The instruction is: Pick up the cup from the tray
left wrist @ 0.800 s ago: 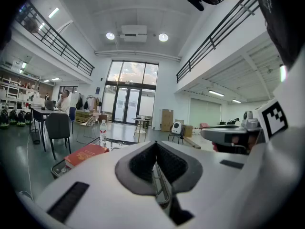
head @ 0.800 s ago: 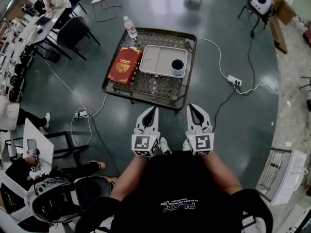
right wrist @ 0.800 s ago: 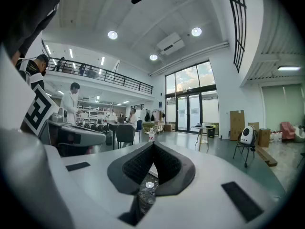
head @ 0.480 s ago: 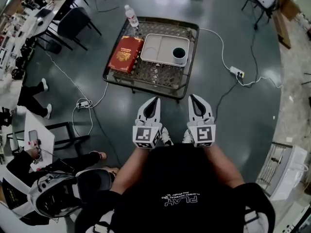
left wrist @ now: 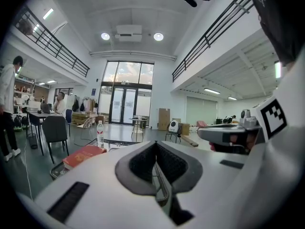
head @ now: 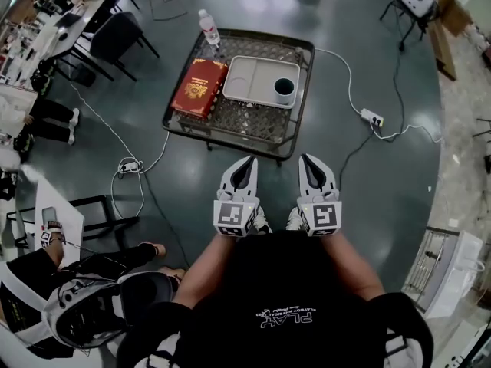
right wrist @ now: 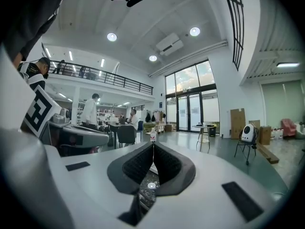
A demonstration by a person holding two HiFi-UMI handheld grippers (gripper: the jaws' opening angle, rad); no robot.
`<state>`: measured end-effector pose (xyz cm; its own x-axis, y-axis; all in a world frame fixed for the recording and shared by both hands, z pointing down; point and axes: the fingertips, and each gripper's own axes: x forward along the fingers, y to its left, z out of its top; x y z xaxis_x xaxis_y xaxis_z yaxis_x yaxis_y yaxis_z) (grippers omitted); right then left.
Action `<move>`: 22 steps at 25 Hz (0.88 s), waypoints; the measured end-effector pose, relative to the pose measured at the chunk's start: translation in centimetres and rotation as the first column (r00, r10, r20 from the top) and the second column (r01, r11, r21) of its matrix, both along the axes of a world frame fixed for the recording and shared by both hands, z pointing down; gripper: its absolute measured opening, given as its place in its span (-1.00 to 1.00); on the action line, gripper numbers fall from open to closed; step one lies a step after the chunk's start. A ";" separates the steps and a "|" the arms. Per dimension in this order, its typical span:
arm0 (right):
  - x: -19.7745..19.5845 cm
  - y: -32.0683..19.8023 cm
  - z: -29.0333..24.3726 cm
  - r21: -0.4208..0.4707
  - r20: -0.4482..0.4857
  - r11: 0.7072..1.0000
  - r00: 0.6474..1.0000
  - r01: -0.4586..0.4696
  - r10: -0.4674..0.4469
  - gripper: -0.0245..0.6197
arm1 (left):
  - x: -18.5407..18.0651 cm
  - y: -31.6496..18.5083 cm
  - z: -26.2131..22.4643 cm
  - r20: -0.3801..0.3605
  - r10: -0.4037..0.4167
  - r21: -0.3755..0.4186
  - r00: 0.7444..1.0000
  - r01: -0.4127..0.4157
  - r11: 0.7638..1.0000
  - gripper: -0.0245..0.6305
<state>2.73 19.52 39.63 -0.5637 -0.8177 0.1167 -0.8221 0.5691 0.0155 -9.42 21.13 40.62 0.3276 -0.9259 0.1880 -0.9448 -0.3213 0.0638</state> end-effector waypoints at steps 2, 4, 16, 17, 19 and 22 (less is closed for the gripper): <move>-0.2 0.0 0.2 -0.001 -0.010 1.000 1.000 -0.005 0.005 -0.90 | 0.0 -0.1 -0.1 0.003 0.011 0.009 1.000 -0.011 1.000 -0.90; -0.4 0.0 0.6 -0.008 -0.026 1.000 1.000 -0.013 0.013 -0.90 | 0.1 -0.3 -0.1 0.002 0.024 0.015 1.000 -0.024 1.000 -0.90; -1.7 -0.3 0.8 -0.005 -0.043 0.991 0.991 -0.131 0.130 -0.90 | -0.3 -1.5 0.3 -0.010 0.161 0.046 0.987 -0.161 0.986 -0.90; -1.7 -0.4 0.9 -0.005 -0.045 0.991 0.990 -0.134 0.134 -0.90 | -0.3 -1.8 0.5 -0.008 0.165 0.044 0.986 -0.164 0.985 -0.90; -1.7 -0.9 1.2 -0.010 -0.048 0.990 0.989 -0.140 0.139 -0.90 | -0.2 -2.4 0.9 -0.005 0.168 0.039 0.986 -0.167 0.985 -0.90; -1.4 -1.8 1.5 -0.017 -0.048 0.989 0.989 -0.144 0.143 -0.90 | 0.4 -3.4 1.5 -0.004 0.177 0.025 0.984 -0.176 0.984 -0.90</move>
<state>1.38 17.75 41.17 -0.4345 -0.8867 0.1579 -0.8939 0.4461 0.0452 -8.99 17.70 42.16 0.4874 -0.8577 0.1636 -0.8727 -0.4845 0.0596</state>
